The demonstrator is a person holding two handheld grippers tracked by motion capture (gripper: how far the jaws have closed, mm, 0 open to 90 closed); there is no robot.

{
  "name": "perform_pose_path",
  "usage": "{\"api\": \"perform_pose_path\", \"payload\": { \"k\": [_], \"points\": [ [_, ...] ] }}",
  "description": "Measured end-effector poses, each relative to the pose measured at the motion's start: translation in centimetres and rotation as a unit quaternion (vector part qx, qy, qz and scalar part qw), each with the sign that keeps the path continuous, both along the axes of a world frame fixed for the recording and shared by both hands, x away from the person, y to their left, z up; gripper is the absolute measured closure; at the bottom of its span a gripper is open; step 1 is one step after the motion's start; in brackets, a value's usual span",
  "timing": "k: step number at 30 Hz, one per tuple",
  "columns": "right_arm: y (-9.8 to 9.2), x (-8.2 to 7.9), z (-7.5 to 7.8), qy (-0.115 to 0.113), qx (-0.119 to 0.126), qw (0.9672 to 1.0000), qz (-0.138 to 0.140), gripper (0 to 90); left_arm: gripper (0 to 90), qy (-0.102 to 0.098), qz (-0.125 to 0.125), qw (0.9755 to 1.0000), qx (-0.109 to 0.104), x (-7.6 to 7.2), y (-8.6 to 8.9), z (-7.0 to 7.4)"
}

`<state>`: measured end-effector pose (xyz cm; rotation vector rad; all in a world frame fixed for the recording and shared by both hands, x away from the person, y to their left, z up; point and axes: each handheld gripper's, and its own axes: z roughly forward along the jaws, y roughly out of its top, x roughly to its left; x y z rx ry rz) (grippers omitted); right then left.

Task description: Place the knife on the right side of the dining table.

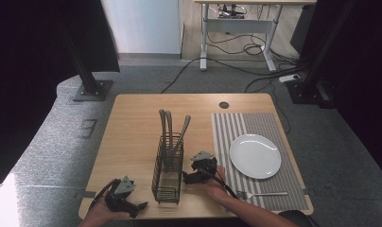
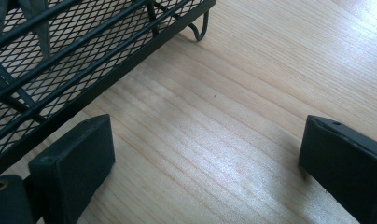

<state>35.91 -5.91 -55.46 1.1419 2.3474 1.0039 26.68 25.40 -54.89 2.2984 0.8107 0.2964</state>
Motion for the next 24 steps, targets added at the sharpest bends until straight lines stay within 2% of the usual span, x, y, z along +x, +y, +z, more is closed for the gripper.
{"api": "perform_pose_path", "payload": {
  "k": [7,11,18,19,20,24],
  "points": [
    [-0.1,0.0,0.1,-0.005,0.009,0.9999,-0.005,11.3,0.0,0.0,0.0,1.0,0.0,0.0,0.0,0.0],
    [-0.2,0.1,0.3,0.002,0.02,0.9998,-0.008,12.7,0.0,0.0,0.0,1.0,0.0,0.0,0.0,0.0],
    [-1.1,0.2,2.4,-0.006,0.081,0.9965,-0.018,14.9,0.0,0.0,0.0,1.0,0.0,0.0,0.0,0.0],
    [-1.1,0.2,2.4,-0.006,0.081,0.9965,-0.018,14.9,0.0,0.0,0.0,1.0,0.0,0.0,0.0,0.0],
    [-1.3,0.2,3.2,-0.007,0.097,0.9952,-0.014,16.6,0.0,0.0,0.0,1.0,0.0,0.0,0.0,0.0],
    [-1.7,0.2,4.0,-0.013,0.111,0.9937,-0.012,17.5,0.0,0.0,0.0,1.0,0.0,0.0,0.0,0.0]
  ]
}}
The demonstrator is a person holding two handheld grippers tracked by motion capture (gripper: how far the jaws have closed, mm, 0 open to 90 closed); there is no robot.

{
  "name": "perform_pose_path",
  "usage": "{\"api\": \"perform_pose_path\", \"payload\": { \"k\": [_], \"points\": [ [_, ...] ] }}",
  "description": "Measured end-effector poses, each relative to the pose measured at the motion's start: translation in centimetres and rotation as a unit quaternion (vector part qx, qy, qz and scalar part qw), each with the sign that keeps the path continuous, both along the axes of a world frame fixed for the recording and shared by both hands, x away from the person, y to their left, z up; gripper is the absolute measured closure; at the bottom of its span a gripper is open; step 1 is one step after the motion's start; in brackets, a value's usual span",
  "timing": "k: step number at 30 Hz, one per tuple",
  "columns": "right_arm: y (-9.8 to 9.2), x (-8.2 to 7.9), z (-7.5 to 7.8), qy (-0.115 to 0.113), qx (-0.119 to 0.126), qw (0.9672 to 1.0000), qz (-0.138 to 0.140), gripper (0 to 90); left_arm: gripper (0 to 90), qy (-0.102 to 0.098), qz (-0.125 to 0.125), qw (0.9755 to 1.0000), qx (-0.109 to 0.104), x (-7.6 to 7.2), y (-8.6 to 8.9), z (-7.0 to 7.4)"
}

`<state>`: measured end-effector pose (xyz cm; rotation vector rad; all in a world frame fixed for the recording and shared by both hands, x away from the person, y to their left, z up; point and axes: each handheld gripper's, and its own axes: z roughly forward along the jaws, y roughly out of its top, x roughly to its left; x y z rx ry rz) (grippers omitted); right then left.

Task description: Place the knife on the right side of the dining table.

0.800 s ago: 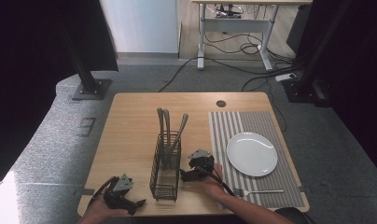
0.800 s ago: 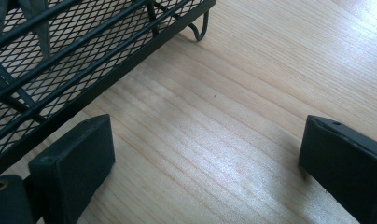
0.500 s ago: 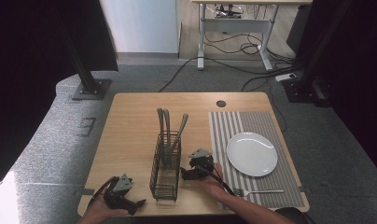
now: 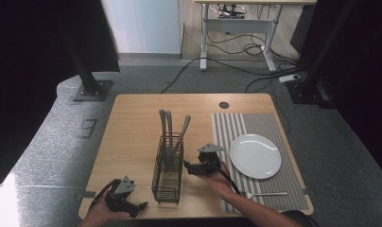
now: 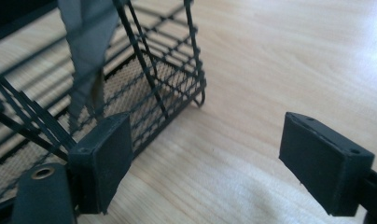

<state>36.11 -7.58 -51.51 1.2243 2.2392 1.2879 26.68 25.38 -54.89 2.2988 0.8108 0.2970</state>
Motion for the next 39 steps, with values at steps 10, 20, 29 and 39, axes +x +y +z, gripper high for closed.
{"api": "perform_pose_path", "payload": {
  "k": [10,20,29,39],
  "points": [
    [-1.6,0.8,2.5,-0.009,0.039,0.9992,0.0,20.9,0.0,0.0,0.0,1.0,0.0,0.0,0.0,0.0],
    [-2.0,1.6,5.3,-0.038,0.073,0.9966,0.013,24.6,0.0,0.0,0.0,1.0,0.0,0.0,0.0,0.0],
    [-1.4,3.5,6.8,-0.047,0.091,0.9942,0.033,29.7,0.0,0.0,0.001,1.0,-0.001,0.0,0.0,0.0],
    [0.0,5.8,7.9,-0.045,0.088,0.9939,0.048,37.1,0.0,0.0,0.001,1.0,0.0,0.0,0.0,0.0]
  ]
}}
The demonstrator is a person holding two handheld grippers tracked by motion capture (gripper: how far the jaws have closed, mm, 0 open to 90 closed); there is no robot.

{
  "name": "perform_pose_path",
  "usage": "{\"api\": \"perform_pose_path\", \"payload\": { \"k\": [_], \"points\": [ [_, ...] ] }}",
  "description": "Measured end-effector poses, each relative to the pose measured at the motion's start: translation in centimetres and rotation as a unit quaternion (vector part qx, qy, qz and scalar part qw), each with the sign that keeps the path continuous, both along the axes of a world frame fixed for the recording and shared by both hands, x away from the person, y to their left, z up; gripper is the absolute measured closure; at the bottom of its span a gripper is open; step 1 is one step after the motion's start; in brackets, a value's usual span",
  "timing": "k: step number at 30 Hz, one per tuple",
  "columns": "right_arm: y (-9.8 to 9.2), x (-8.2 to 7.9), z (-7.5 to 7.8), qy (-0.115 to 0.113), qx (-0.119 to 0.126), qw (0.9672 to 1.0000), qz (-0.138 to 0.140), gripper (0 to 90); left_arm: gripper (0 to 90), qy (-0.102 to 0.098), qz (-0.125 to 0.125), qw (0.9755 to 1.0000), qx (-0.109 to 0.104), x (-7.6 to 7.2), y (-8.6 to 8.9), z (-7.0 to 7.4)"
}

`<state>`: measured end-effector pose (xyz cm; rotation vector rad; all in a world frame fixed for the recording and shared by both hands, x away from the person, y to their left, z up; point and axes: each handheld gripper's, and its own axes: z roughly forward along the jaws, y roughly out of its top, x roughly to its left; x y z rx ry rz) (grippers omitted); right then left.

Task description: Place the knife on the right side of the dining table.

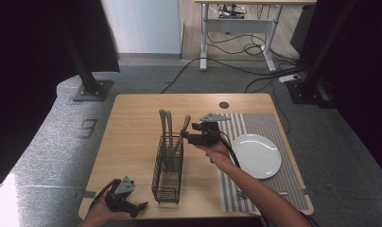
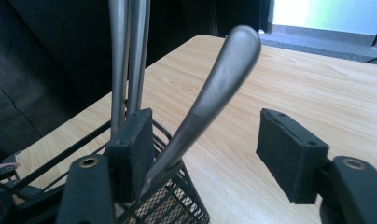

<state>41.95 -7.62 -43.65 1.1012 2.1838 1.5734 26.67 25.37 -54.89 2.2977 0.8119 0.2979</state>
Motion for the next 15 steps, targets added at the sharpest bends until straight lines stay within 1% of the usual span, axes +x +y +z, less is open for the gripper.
{"api": "perform_pose_path", "payload": {
  "k": [2,3,4,6,7,8,10,13,14,15],
  "points": [
    [0.1,0.2,0.0,0.0,0.0,1.0,0.002,38.6,0.0,0.0,0.0,1.0,0.0,0.0,0.0,0.0],
    [0.3,0.6,0.0,0.006,0.004,0.9999,0.009,41.2,0.0,0.0,0.0,1.0,0.0,0.0,0.0,0.0],
    [0.4,0.9,-0.1,0.011,0.006,0.9999,0.012,41.9,0.0,0.0,0.0,1.0,0.0,0.0,0.0,0.0],
    [0.5,1.1,-0.2,0.014,0.006,0.9998,0.013,43.2,0.0,0.0,0.0,1.0,0.0,0.0,0.0,0.0],
    [0.6,1.4,-0.3,0.018,0.009,0.9997,0.014,44.6,0.0,0.0,0.0,1.0,0.0,0.0,0.0,0.0],
    [0.7,1.8,-0.5,0.028,0.023,0.9991,0.022,48.1,0.0,0.0,0.0,1.0,0.0,0.0,0.0,0.0],
    [0.8,2.0,-0.5,0.031,0.024,0.9989,0.025,49.6,0.0,0.0,0.0,1.0,0.0,0.0,0.0,0.0],
    [1.0,2.4,-0.6,0.029,0.024,0.9985,0.039,58.7,0.0,0.001,0.0,1.0,0.0,0.0,0.0,0.0],
    [1.0,2.5,-0.7,0.031,0.026,0.9982,0.044,63.4,0.0,0.001,0.0,1.0,0.0,0.0,0.0,0.0],
    [0.9,2.6,-0.7,0.036,0.032,0.9977,0.048,65.3,0.0,0.001,0.0,1.0,0.0,0.0,0.0,0.0]
  ]
}}
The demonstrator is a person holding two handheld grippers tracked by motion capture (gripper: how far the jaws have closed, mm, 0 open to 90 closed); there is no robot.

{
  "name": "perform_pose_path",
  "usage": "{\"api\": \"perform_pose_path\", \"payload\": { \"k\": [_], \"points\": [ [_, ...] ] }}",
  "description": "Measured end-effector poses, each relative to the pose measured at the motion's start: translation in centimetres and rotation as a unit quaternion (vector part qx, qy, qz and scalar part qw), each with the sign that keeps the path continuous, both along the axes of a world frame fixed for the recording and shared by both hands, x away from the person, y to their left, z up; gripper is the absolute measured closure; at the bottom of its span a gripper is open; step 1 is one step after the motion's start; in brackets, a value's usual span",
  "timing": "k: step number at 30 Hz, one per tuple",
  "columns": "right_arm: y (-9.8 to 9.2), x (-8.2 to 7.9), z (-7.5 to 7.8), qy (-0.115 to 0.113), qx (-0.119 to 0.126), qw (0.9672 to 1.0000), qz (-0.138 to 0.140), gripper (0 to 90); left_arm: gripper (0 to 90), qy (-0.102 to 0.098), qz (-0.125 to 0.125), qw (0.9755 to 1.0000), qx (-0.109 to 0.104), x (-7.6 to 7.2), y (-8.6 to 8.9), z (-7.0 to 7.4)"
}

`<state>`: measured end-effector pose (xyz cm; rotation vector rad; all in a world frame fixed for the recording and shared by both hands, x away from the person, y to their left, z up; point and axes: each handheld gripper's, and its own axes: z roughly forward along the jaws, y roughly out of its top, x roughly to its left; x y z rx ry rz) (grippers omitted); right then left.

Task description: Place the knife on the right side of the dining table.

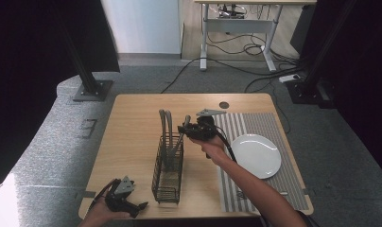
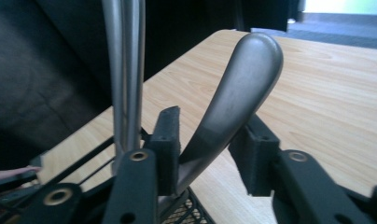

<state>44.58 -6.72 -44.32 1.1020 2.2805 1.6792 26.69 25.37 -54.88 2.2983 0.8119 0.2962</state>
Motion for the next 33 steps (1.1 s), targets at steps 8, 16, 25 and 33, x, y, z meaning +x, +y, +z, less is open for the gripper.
{"api": "perform_pose_path", "payload": {
  "k": [8,16,25,33],
  "points": [
    [-0.5,0.2,0.1,0.034,0.029,0.999,0.007,71.1,0.0,-0.001,0.0,1.0,0.0,0.0,0.0,0.0],
    [-1.2,0.1,0.8,0.043,0.066,0.9968,0.017,77.3,0.0,-0.001,0.0,1.0,0.0,0.0,0.0,0.0],
    [-2.2,-1.0,3.1,0.023,0.097,0.9946,0.027,82.2,0.0,0.0,0.0,1.0,-0.001,0.0,0.0,0.0],
    [-3.6,-1.8,4.8,0.002,0.106,0.9939,0.03,82.6,0.0,0.0,0.0,1.0,0.0,0.0,0.0,0.0]
  ]
}}
